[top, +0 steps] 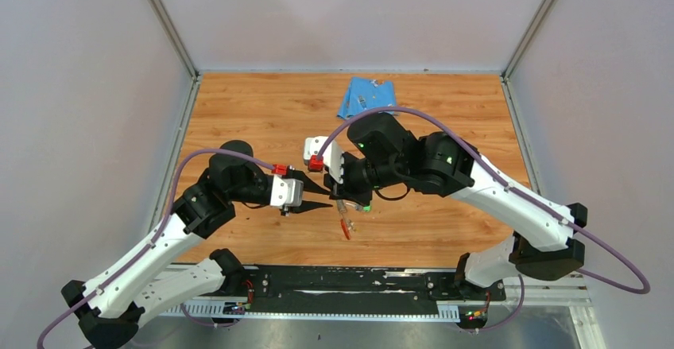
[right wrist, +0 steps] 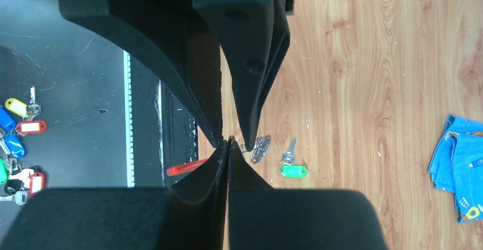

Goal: Put the keys on the keyring
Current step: Adjust the key on the keyring.

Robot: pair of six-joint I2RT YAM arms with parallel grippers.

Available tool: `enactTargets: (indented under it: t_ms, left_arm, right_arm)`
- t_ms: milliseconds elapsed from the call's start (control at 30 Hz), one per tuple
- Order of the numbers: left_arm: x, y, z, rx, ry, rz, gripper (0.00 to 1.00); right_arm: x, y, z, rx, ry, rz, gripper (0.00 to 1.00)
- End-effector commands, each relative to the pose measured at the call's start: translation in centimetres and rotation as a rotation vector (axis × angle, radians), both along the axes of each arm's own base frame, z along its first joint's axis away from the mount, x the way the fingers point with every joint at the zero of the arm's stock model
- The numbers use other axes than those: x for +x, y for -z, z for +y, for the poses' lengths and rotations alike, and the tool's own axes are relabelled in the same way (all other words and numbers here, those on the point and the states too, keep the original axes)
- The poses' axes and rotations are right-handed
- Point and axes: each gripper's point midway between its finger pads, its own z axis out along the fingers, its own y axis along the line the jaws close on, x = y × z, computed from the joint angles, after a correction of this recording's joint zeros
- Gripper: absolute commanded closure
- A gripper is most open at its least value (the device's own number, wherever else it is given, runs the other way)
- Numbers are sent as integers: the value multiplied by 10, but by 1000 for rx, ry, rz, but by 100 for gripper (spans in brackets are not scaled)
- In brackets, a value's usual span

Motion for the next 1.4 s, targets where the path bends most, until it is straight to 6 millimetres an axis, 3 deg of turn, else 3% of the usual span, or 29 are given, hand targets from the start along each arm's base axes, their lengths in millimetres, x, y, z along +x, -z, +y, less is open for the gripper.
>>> enactTargets:
  t_ms: [0, 233, 367, 533, 733, 900, 1033, 1367]
  left_arm:
    - [-6, 8, -2, 11, 35, 42, 71]
    - [-7, 2, -2, -5, 32, 45, 85]
    - [-6, 9, 0, 16, 27, 28, 100]
    - [-7, 19, 1, 44, 47, -1, 100]
    - [-10, 17, 2, 47, 92, -68, 100]
    - [-21, 9, 6, 15, 167, -208, 100]
    - [-36, -8, 9, -89, 250, -379, 100]
    - [-57, -33, 13, -170, 383, -556, 100]
  right_arm:
    - [-5, -5, 2, -26, -21, -13, 100]
    - [-2, 1, 4, -60, -8, -22, 100]
    - [-4, -1, 4, -54, -6, -22, 99]
    - [-14, -16, 8, 16, -35, 14, 100]
    - [-30, -28, 13, 105, -83, 68, 100]
    - [-35, -36, 5, 175, -97, 44, 73]
    - [-29, -50, -15, 276, -74, -69, 63]
    - [-30, -43, -38, 431, -92, -223, 63]
